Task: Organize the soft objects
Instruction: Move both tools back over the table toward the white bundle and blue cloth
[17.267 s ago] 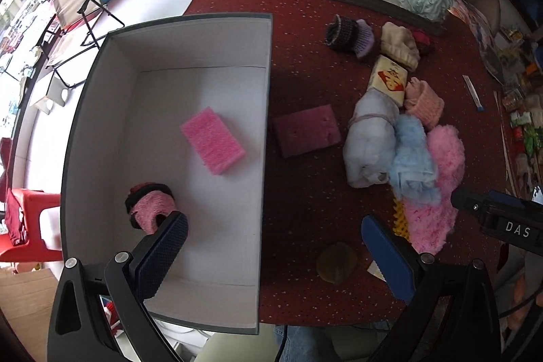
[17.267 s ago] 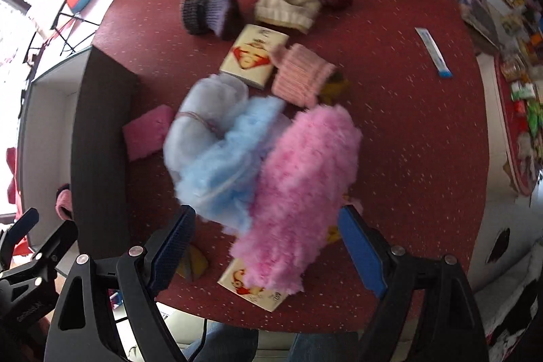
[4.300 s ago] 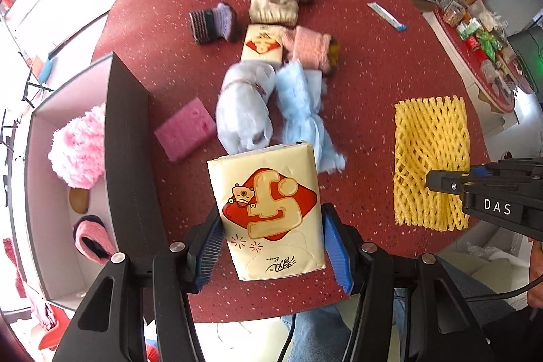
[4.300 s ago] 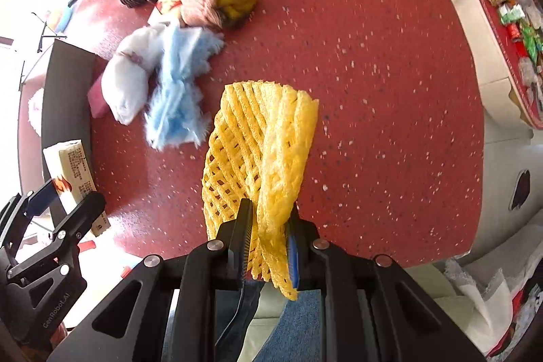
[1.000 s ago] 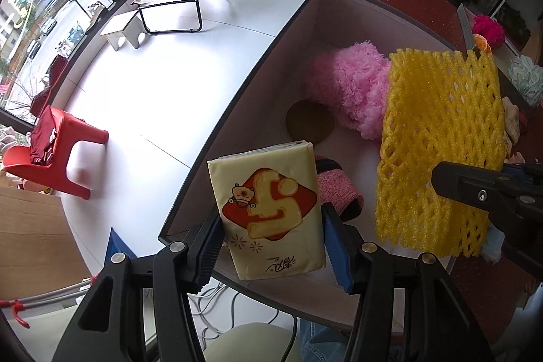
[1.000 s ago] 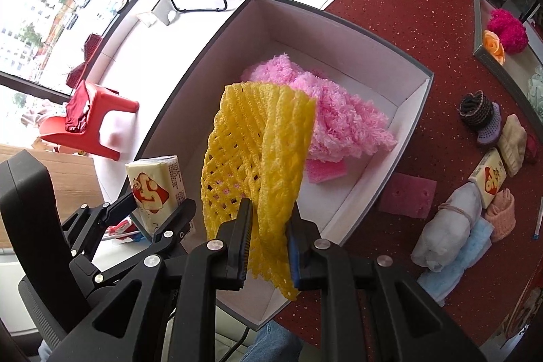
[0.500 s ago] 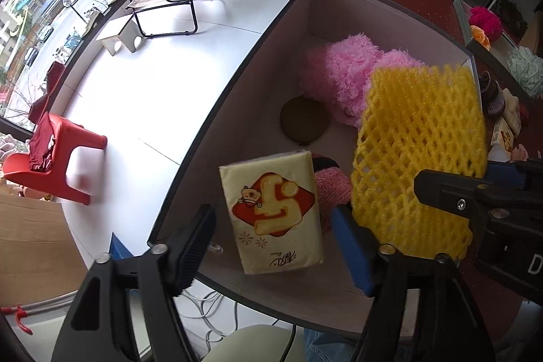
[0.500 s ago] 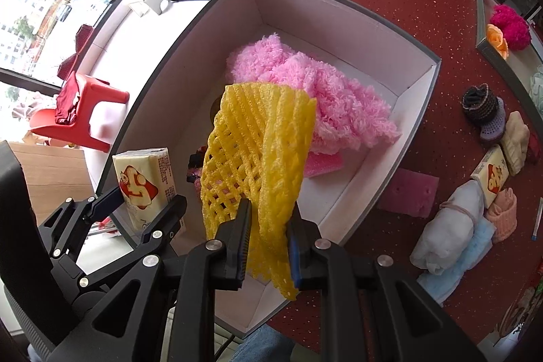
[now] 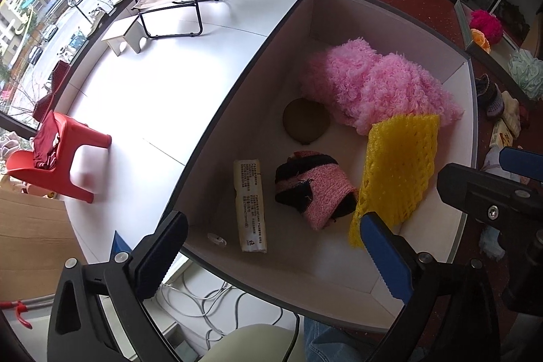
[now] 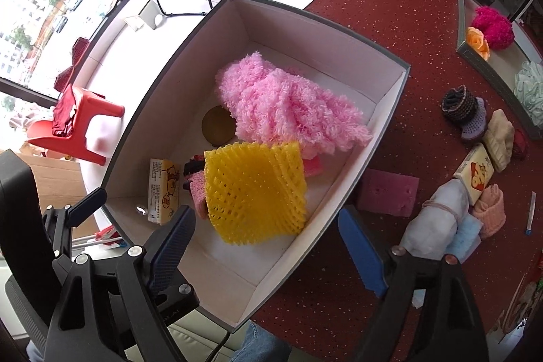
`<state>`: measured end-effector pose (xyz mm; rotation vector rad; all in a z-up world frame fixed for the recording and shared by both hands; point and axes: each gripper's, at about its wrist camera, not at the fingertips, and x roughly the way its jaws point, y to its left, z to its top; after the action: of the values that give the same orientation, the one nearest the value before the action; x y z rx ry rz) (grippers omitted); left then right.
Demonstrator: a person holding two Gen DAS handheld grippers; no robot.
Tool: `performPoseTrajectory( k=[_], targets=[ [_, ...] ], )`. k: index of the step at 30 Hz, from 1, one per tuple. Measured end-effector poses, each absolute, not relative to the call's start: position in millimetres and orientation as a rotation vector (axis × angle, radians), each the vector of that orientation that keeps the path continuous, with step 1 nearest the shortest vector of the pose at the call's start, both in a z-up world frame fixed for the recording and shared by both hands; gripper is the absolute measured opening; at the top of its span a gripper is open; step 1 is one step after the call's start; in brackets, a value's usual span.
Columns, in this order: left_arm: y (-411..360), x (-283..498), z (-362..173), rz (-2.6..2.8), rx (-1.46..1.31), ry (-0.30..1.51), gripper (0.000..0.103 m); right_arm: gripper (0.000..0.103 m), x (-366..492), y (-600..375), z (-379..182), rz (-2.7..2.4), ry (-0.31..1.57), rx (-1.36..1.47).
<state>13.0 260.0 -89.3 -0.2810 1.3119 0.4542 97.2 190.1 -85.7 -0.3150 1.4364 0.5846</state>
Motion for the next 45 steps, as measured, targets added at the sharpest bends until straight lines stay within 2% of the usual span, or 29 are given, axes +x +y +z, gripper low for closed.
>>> performPoseTrajectory(
  k=[1, 3, 31, 45],
  targets=[
    [260.4, 12.8, -89.7, 0.455, -0.279, 1.311, 0.102, 0.091, 96.5, 188.4, -84.3, 0.577, 1.423, -0.319],
    [258.2, 12.7, -86.8, 0.459, -0.27, 1.308, 0.102, 0.102, 98.8, 181.2, -82.0, 0.561, 1.404, -0.33],
    [185.9, 27.1, -61.0, 0.352, -0.093, 1.308, 0.102, 0.103, 92.0, 107.3, -56.3, 0.516, 1.411, -0.159],
    [74.5, 65.6, -67.3, 0.112, 0.026, 1.358, 0.102, 0.103, 99.2, -57.5, -101.0, 0.181, 1.516, 0.063]
  ],
)
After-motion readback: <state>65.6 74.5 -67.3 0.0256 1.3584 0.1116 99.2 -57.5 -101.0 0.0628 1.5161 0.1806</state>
